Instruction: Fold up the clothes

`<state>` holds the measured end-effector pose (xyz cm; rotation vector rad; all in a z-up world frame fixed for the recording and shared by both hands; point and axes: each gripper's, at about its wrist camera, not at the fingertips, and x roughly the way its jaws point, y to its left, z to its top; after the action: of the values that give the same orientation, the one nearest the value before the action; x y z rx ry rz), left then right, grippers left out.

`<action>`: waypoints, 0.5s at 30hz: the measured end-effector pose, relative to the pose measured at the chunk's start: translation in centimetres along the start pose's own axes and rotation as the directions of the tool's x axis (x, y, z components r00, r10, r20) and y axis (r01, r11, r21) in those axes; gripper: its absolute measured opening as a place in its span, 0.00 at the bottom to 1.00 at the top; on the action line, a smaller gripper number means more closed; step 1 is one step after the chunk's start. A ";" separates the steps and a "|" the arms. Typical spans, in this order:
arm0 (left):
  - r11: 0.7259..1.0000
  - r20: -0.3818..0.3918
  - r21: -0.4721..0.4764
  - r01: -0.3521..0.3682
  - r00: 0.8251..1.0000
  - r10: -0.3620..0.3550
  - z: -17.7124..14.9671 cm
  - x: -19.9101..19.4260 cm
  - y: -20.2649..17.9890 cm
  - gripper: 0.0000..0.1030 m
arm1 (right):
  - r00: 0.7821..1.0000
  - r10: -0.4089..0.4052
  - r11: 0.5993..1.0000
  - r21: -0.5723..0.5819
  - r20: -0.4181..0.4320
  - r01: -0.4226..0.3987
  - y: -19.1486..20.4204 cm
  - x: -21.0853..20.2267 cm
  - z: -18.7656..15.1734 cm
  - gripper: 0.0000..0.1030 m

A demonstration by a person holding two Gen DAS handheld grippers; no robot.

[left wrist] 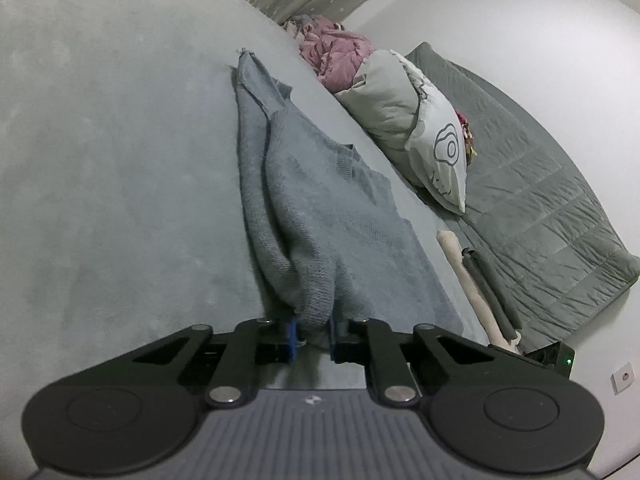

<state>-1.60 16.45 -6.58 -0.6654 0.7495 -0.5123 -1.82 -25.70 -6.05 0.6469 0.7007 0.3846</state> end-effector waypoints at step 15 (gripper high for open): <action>0.987 0.103 -0.100 0.129 0.988 -0.119 1.0 -1.7 -0.6 0.10 | 0.986 0.137 0.987 0.072 0.094 -0.144 1.0 -2.1 1.9 0.17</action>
<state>-2.00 17.45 -4.82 -0.8348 0.6498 -0.5522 -2.10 -26.83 -3.28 0.7865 0.5891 0.4571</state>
